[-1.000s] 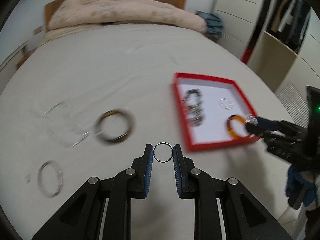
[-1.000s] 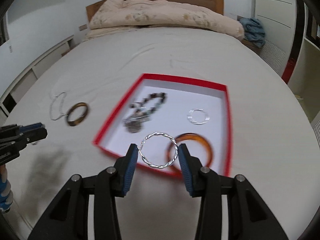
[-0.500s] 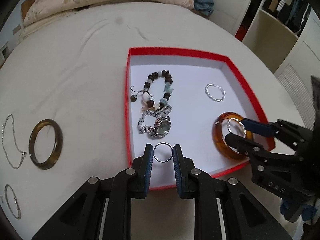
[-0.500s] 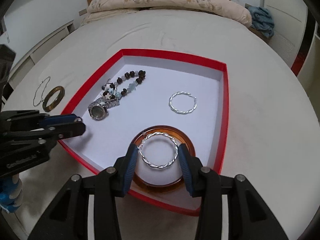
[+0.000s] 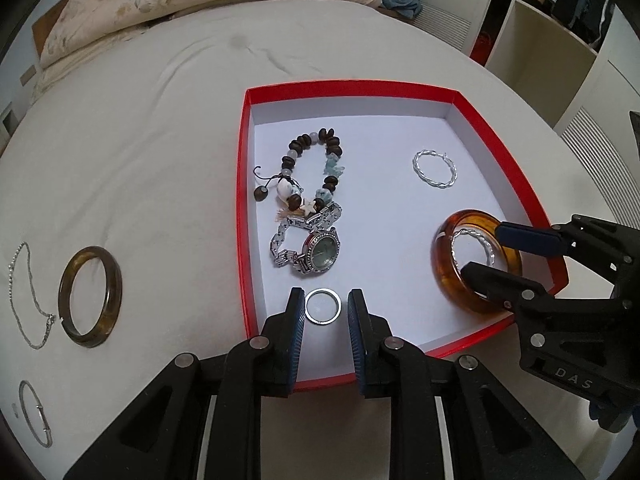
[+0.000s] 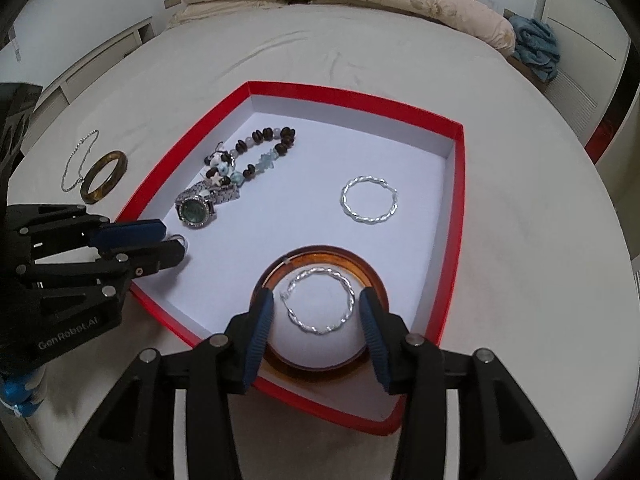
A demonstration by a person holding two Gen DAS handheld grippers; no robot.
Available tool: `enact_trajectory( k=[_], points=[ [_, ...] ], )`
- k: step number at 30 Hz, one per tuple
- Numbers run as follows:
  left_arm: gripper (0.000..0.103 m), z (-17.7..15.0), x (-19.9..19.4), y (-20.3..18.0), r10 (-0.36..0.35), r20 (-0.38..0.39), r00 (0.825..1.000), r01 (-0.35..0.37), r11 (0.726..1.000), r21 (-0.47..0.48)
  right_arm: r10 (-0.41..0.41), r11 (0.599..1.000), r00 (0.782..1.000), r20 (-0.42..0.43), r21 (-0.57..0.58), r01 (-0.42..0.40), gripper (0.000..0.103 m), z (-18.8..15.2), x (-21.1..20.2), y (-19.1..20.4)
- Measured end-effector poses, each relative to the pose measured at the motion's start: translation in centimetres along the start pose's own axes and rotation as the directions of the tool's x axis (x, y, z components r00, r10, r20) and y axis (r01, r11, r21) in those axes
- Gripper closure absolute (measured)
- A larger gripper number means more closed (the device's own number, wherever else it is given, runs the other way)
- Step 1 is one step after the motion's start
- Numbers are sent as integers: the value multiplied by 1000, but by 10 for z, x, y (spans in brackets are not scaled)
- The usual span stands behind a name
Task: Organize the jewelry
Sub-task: 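Place the ring and hoop into the red box with both tools, then withdraw both tools from the box toward the remaining jewelry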
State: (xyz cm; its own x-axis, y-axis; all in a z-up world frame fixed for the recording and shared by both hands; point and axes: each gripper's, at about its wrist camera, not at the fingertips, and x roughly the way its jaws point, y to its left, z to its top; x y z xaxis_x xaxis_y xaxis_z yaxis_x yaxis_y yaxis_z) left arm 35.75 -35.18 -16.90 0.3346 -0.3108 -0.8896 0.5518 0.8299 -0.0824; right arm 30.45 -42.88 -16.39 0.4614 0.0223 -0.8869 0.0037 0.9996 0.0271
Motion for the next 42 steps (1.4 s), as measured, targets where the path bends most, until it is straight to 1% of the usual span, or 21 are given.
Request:
enact_trajectory(
  k=[3, 5, 7, 11, 14, 16, 18, 20, 26, 31, 33, 36, 39, 42],
  points=[
    [78, 0, -6, 2, -2, 9, 1000, 3, 1000, -7, -14, 1000, 1000, -15, 0, 14, 59, 0, -3, 0],
    [78, -2, -13, 3, -9, 26, 1000, 9, 1000, -16, -17, 1000, 1000, -10, 14, 17, 58, -1, -9, -2],
    [78, -4, -22, 5, 0, 48, 999, 1, 1000, -20, -30, 999, 1000, 2, 28, 30, 58, -3, -18, -3],
    [78, -11, -53, 17, -7, 93, 996, 13, 998, -62, -41, 997, 998, 40, 74, 38, 58, -8, -44, -5],
    [78, -23, -80, 28, 5, 120, 993, 5, 997, -80, -45, 995, 997, 69, 89, 39, 58, -12, -66, 1],
    [74, -34, -99, 38, 20, 120, 993, -9, 996, -91, -34, 996, 995, 94, 89, 26, 58, -15, -84, 12],
    [68, -49, -118, 51, 45, 126, 991, -32, 994, -105, -17, 996, 993, 114, 86, 7, 58, -18, -99, 26],
    [67, -66, -139, 66, 78, 135, 988, -62, 991, -121, 1, 997, 991, 131, 81, -12, 58, -21, -113, 42],
    [66, -116, -187, 118, 166, 152, 974, -139, 975, -173, 73, 997, 983, 167, 25, -78, 58, -31, -145, 108],
    [66, -161, -228, 165, 245, 165, 956, -206, 953, -222, 123, 992, 976, 178, -38, -118, 58, -35, -163, 169],
    [66, -178, -241, 183, 272, 169, 947, -226, 941, -250, 140, 990, 974, 179, -57, -132, 58, -37, -167, 188],
    [66, -202, -258, 213, 297, 166, 940, -240, 925, -296, 165, 985, 970, 181, -78, -153, 59, -38, -171, 217],
    [66, -220, -265, 240, 318, 155, 935, -253, 907, -336, 183, 981, 968, 171, -94, -169, 59, -36, -167, 243],
    [66, -233, -265, 268, 322, 149, 935, -247, 893, -377, 199, 976, 968, 153, -115, -182, 59, -31, -157, 269]
  ],
)
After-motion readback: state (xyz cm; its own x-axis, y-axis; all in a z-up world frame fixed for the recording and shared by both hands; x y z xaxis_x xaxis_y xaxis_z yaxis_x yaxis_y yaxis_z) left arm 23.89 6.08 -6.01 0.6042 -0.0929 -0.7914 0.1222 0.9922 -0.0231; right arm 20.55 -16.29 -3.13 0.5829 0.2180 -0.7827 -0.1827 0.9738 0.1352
